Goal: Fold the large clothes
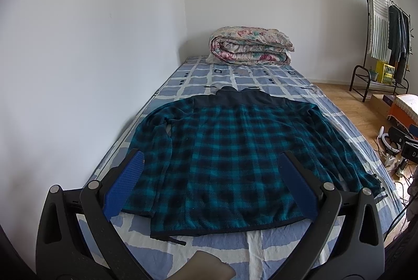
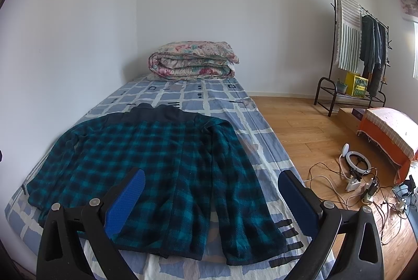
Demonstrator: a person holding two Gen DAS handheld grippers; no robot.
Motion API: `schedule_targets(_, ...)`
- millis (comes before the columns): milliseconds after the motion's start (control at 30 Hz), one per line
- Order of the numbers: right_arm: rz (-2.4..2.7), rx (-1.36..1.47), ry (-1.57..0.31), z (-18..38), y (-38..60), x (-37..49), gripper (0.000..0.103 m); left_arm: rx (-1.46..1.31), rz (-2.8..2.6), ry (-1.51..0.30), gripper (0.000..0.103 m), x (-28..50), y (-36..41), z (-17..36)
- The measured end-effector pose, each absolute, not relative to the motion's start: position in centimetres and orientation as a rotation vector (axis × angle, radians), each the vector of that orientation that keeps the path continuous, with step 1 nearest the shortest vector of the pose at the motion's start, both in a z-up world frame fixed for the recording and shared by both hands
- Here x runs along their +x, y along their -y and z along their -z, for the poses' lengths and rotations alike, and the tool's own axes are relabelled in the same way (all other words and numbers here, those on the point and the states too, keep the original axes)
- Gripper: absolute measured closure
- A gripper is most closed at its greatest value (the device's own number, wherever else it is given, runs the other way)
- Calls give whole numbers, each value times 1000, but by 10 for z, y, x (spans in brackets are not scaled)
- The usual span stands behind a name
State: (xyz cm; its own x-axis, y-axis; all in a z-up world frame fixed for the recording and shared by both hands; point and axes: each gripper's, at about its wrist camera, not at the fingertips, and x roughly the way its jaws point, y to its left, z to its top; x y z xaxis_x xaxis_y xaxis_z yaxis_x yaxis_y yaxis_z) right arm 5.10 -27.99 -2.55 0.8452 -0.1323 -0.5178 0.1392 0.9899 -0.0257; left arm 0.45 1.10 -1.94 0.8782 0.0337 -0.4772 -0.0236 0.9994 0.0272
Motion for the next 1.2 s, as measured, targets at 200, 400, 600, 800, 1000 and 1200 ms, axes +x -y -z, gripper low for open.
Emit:
schedule_targets(200, 145, 10, -545, 25, 279, 51, 0, 23, -31, -500, 0, 6, -10, 18)
schedule_targets(400, 145, 8, -546, 24, 278, 51, 0, 23, -31, -501, 0, 6, -10, 17)
schedule_targets(600, 145, 9, -545, 24, 278, 50, 0, 21, -32, -502, 0, 6, -13, 20)
schedule_targets(800, 146, 7, -545, 24, 278, 50, 0, 18, -33, -504, 0, 6, -14, 22)
schedule_targets(1000, 147, 6, -544, 23, 277, 51, 0, 24, -33, -504, 0, 7, -14, 22)
schedule_targets(1200, 149, 5, -538, 21, 278, 51, 0, 20, -38, -509, 0, 6, -22, 28)
